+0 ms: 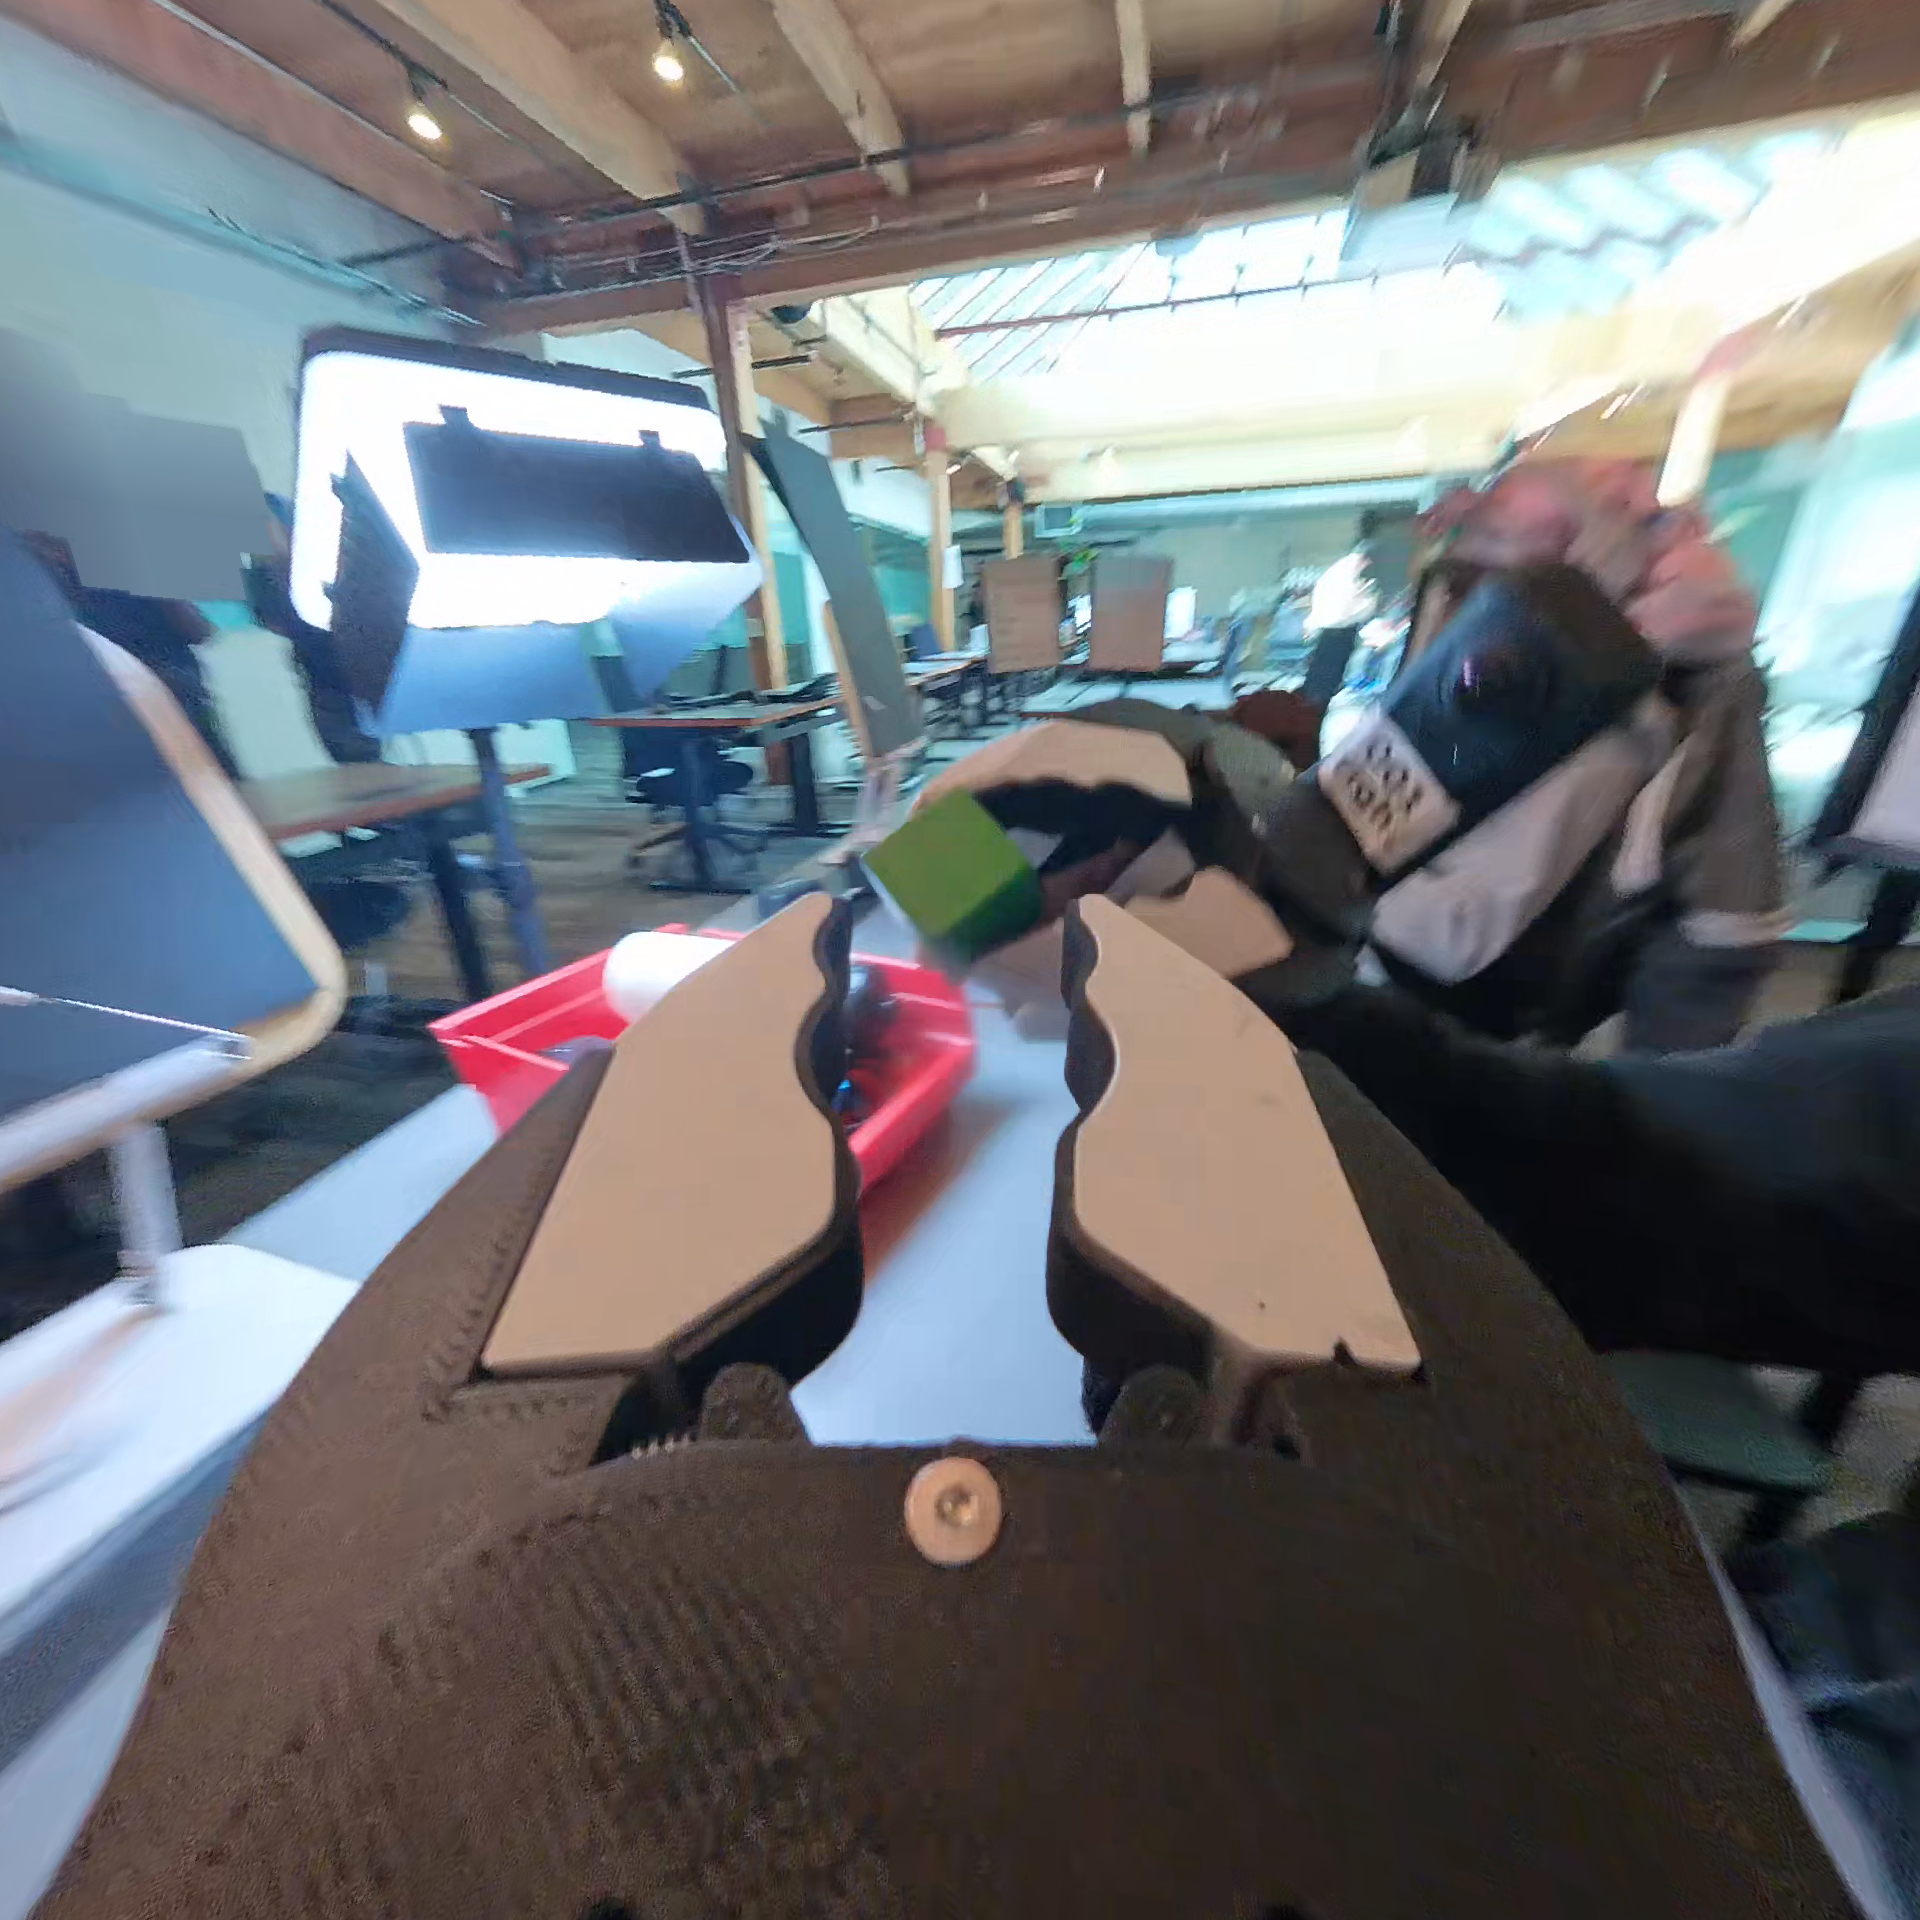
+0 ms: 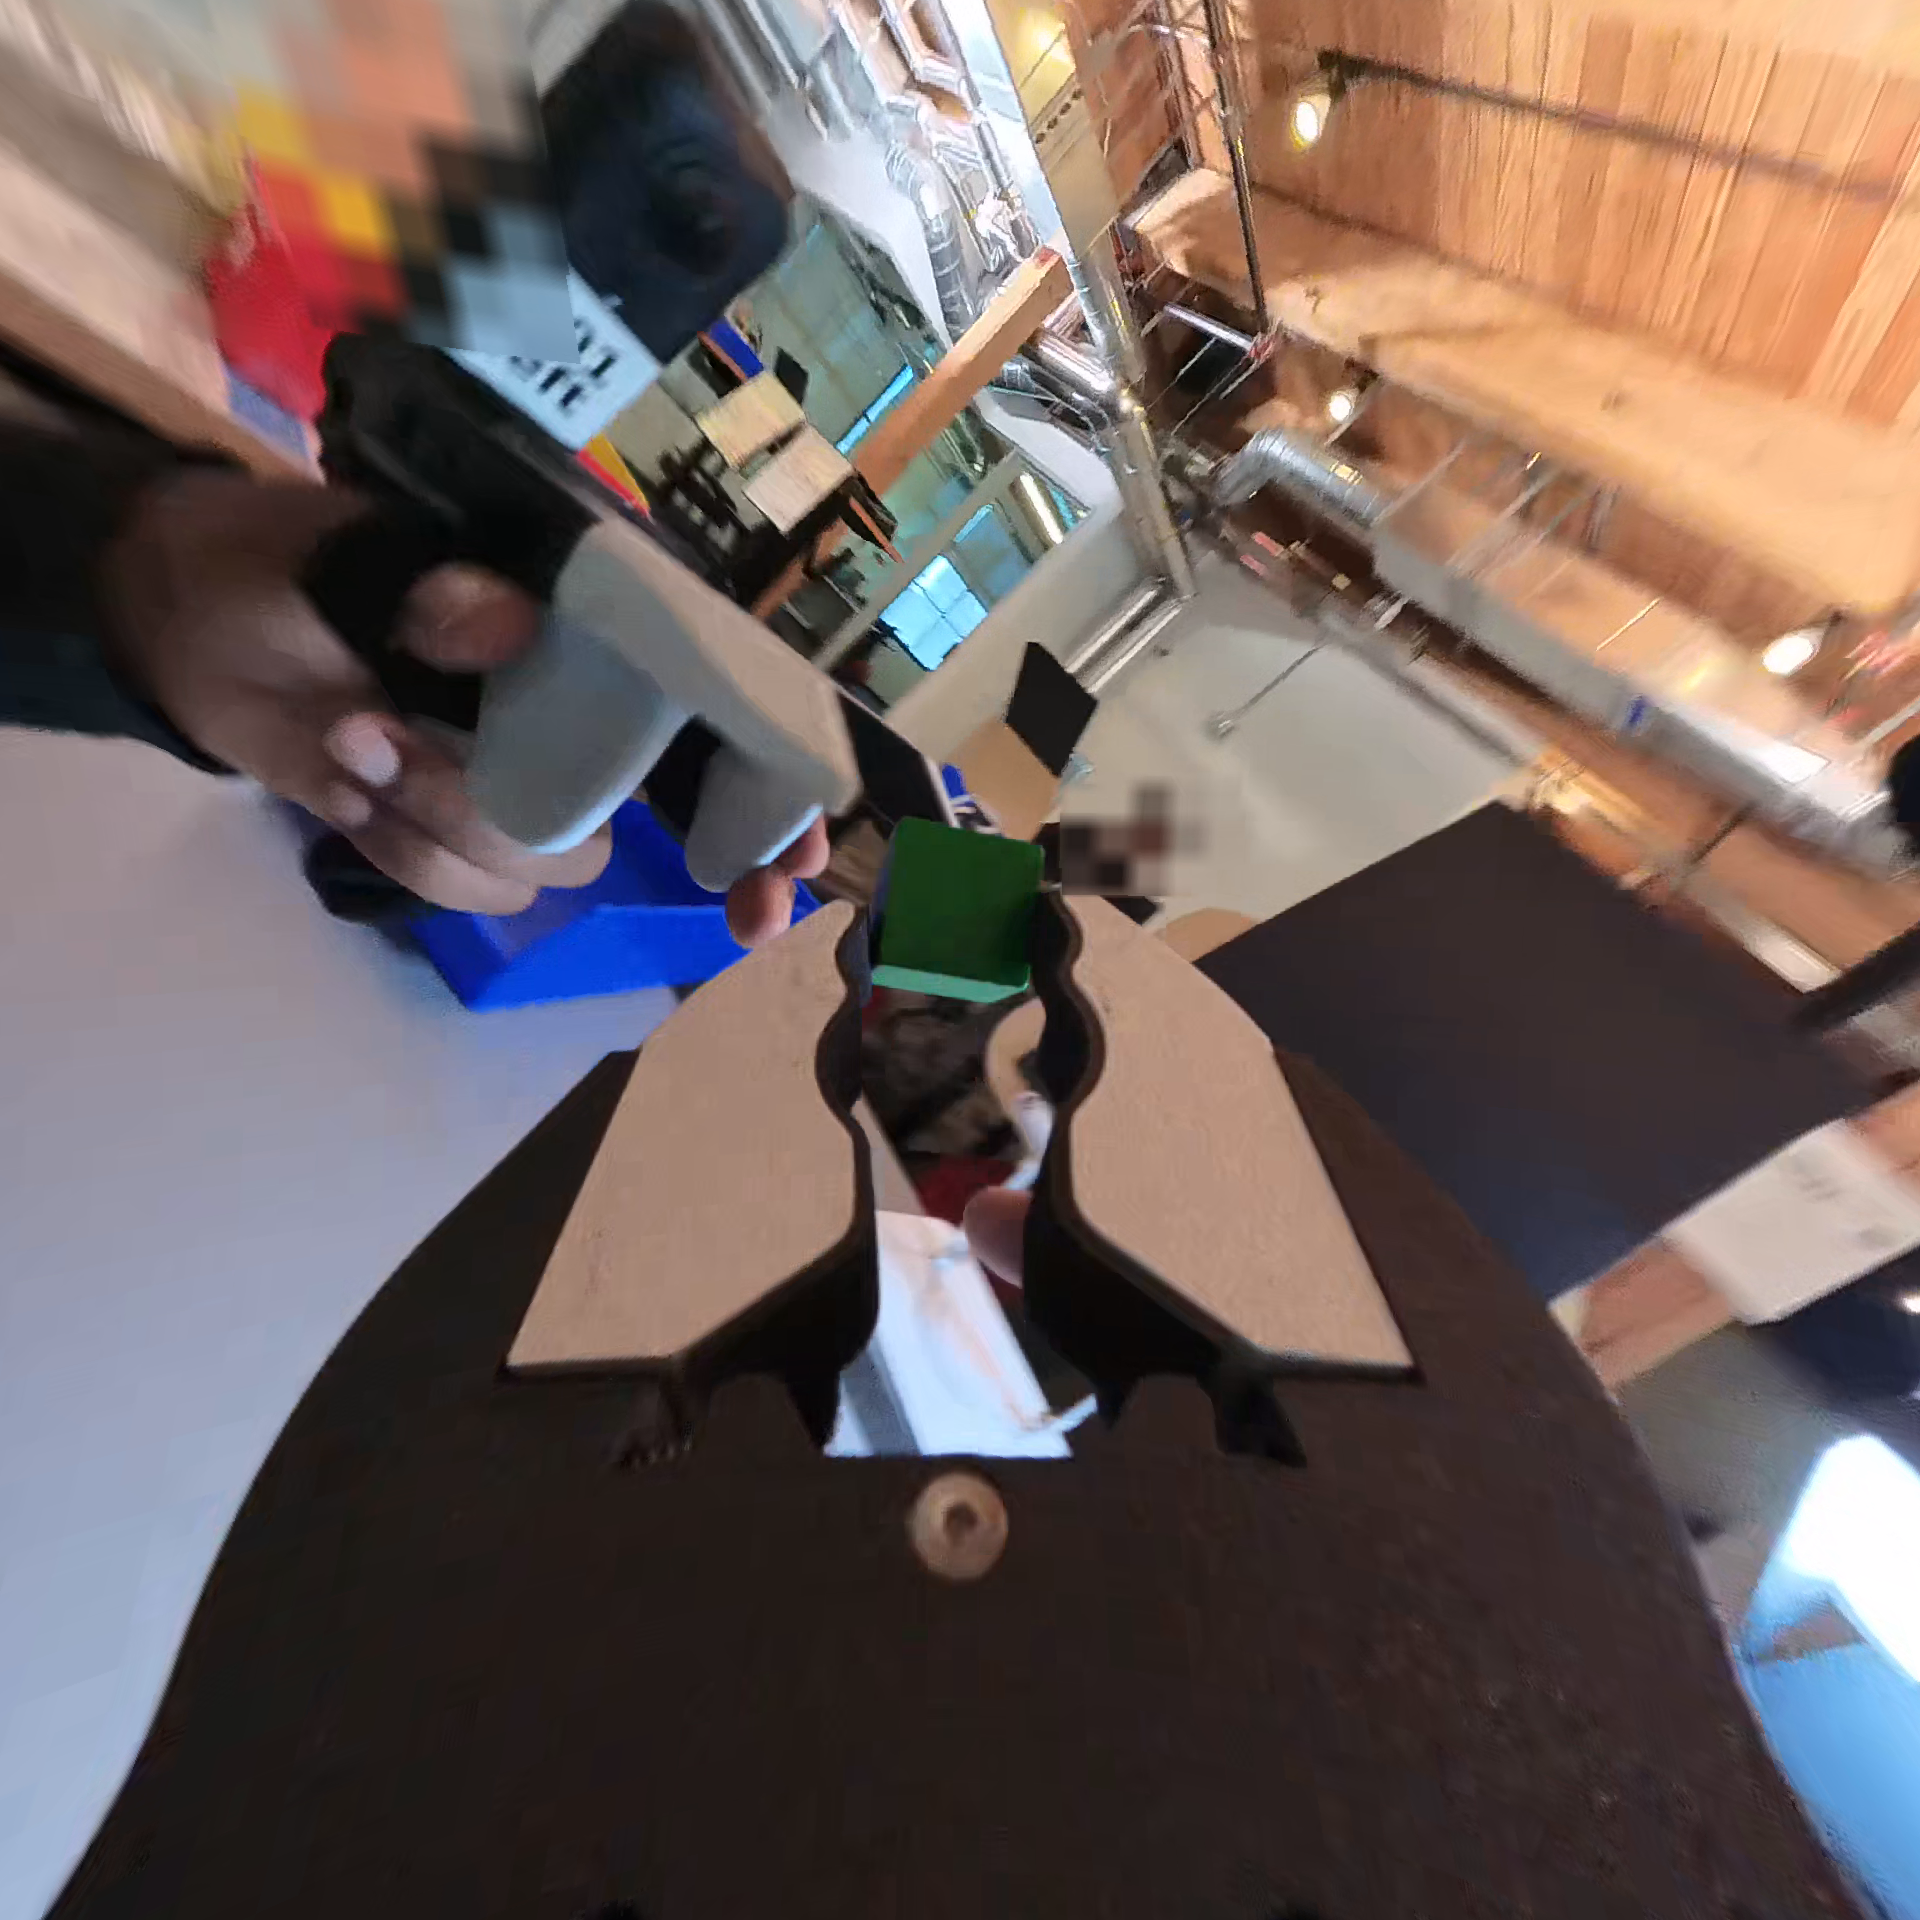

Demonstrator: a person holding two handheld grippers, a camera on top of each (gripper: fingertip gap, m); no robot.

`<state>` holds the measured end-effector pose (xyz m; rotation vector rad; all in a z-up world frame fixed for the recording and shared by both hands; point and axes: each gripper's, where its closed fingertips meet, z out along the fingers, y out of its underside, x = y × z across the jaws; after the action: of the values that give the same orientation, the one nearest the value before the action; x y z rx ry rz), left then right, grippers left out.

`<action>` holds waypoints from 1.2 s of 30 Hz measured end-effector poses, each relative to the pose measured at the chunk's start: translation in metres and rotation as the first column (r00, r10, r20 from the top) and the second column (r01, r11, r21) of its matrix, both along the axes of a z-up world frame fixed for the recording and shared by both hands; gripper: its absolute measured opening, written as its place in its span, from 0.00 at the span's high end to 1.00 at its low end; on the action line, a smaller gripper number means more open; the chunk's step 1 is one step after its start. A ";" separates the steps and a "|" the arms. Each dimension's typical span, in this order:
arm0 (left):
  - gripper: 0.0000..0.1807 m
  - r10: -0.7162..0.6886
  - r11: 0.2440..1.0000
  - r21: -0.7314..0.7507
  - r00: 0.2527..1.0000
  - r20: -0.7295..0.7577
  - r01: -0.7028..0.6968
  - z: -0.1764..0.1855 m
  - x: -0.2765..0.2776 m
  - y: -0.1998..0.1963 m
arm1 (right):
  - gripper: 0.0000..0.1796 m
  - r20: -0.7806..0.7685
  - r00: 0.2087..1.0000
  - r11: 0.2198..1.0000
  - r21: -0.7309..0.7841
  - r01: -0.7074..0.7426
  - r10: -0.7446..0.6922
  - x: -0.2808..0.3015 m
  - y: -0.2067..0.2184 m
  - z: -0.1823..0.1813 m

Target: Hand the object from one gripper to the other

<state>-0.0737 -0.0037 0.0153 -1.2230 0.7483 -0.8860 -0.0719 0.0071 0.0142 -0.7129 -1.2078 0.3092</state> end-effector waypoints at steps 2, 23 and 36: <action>0.79 -0.024 0.997 -0.073 1.000 0.009 0.024 -0.006 0.006 0.002 | 0.83 0.046 0.997 0.986 0.156 0.058 -0.066 -0.007 -0.005 -0.006; 0.83 0.785 0.556 0.799 0.463 -0.412 -0.231 -0.041 -0.010 0.040 | 0.75 0.049 0.986 0.705 -0.704 -0.078 0.158 -0.010 0.014 -0.037; 0.84 0.586 0.734 0.637 0.693 -0.419 -0.236 -0.037 0.001 0.027 | 0.83 0.014 0.989 0.789 -0.605 -0.109 0.147 -0.007 0.020 -0.031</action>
<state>-0.0728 0.0235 -0.0221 -1.0814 1.0640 0.1643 -0.0785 0.0267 -0.0167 -1.2023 -1.2210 0.8195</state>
